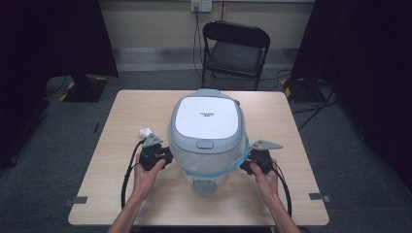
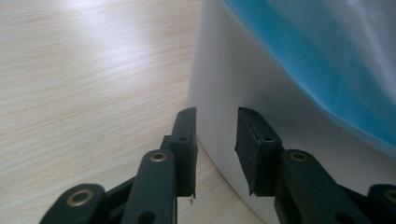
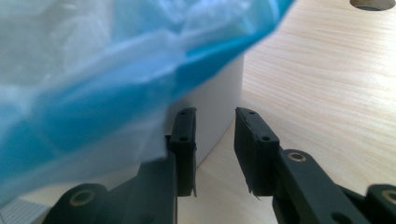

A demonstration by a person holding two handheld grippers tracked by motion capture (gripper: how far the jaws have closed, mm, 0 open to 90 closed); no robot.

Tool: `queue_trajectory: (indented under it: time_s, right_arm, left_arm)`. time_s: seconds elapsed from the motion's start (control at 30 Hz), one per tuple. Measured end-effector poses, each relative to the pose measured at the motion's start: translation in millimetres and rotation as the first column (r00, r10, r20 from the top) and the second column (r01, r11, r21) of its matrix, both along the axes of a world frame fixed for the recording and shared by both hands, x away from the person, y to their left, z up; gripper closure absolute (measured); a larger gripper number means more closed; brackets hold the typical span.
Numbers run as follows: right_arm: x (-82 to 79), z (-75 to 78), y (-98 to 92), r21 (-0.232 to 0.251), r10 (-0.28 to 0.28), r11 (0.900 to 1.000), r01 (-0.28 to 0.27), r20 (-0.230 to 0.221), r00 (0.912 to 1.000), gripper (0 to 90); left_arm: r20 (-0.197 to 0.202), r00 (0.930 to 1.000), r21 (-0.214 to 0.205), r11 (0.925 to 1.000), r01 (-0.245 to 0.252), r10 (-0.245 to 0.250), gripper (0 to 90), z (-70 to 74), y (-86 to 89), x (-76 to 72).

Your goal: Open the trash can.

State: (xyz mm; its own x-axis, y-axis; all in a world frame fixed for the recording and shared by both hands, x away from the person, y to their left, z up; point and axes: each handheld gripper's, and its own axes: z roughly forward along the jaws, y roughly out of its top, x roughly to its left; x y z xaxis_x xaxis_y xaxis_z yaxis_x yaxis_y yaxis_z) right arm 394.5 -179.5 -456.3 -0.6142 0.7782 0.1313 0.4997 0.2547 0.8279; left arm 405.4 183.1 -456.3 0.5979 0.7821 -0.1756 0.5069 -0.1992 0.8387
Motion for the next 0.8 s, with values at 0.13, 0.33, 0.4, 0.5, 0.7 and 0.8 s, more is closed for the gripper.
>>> queue_trajectory:
  time_s: [0.13,0.33,0.4,0.5,0.7,0.8]
  right_arm:
    - [-10.7,-0.2,4.8,0.0,0.017,0.9999,-0.017,0.006,0.9998,71.9]
    - [-13.9,-1.7,-2.3,0.014,0.018,0.9997,-0.018,0.0,0.9998,65.2]
    - [-13.6,-1.5,-2.5,0.011,0.019,0.9998,-0.019,0.001,0.9998,65.3]
    - [-12.9,-0.5,-2.7,0.0,0.016,0.9999,-0.016,-0.001,0.9999,62.4]
    - [-11.3,-0.9,-4.8,-0.011,-0.009,0.9999,0.009,-0.001,1.0,49.7]
    - [-9.6,-2.7,-6.7,0.005,-0.024,0.9997,0.024,-0.012,0.9996,44.4]
  left_arm:
    - [-0.005,1.0,0.004,1.0,0.004,-0.004,76.4,1.2,1.3,-3.3]
    - [0.001,0.9999,-0.012,0.9999,0.011,-0.011,76.3,-0.8,-0.1,-14.6]
    - [0.002,1.0,-0.01,0.9999,0.004,-0.004,75.5,-0.8,-0.5,-15.2]
    - [0.003,1.0,-0.014,0.9999,-0.001,0.001,75.5,-1.0,-1.3,-16.7]
    - [0.009,0.9998,0.004,0.9998,-0.018,0.018,64.2,-1.4,1.3,-15.9]
    - [0.007,0.9993,0.012,0.9992,-0.037,0.037,52.5,-1.8,2.6,-14.8]
